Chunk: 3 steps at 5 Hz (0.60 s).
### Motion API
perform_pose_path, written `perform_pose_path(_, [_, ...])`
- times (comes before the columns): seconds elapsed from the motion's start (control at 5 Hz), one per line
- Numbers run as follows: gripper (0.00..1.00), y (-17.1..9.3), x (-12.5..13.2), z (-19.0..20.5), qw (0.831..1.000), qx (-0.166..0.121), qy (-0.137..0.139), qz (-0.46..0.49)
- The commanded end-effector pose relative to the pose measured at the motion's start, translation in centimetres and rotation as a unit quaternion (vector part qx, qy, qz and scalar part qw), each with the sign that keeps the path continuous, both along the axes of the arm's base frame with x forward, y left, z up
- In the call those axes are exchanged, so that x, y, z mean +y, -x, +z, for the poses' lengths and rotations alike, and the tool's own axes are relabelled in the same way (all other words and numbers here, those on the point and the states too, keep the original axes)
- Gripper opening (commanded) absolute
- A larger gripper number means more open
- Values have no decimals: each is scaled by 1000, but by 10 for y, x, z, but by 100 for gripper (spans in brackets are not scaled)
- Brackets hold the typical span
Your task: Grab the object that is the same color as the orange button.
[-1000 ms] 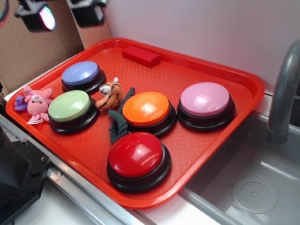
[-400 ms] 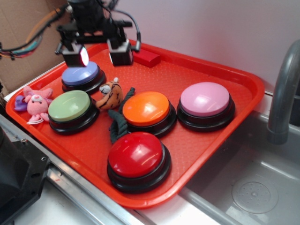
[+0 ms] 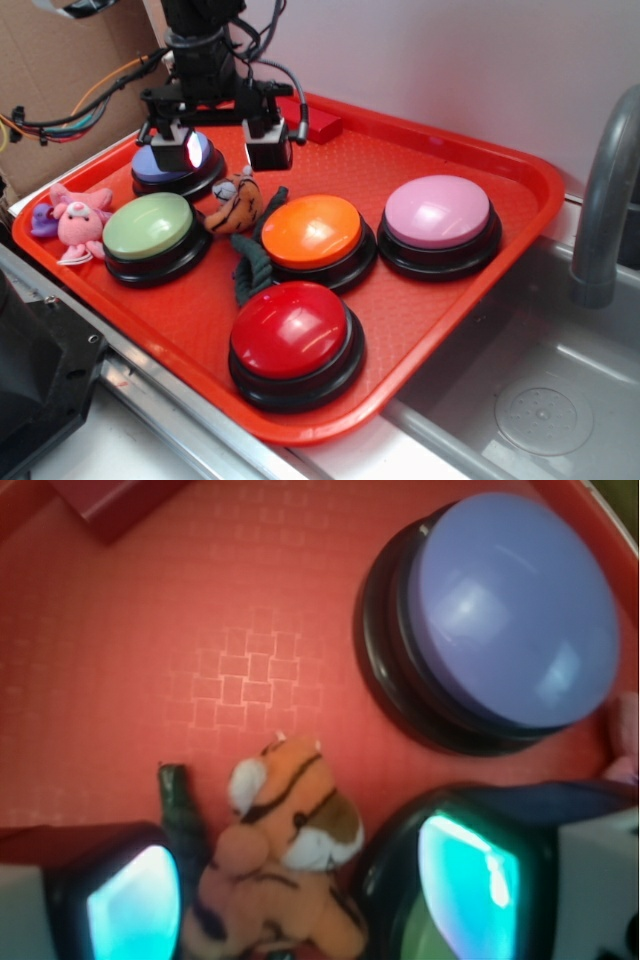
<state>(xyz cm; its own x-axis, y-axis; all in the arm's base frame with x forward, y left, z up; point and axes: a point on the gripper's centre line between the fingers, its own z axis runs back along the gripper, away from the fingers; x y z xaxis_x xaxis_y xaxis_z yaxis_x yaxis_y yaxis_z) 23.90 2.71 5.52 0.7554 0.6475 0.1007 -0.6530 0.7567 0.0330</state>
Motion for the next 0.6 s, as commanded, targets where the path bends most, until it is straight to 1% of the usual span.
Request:
perform_pose_path(0.0, [100,-2,15,-12,1000,-10,3,6])
perform_pose_path(0.2, [100,-2,16,-14,1000,-17,0,4])
perform_pose_path(0.4, [0,-2,16,-16,1000,-20,-1,4])
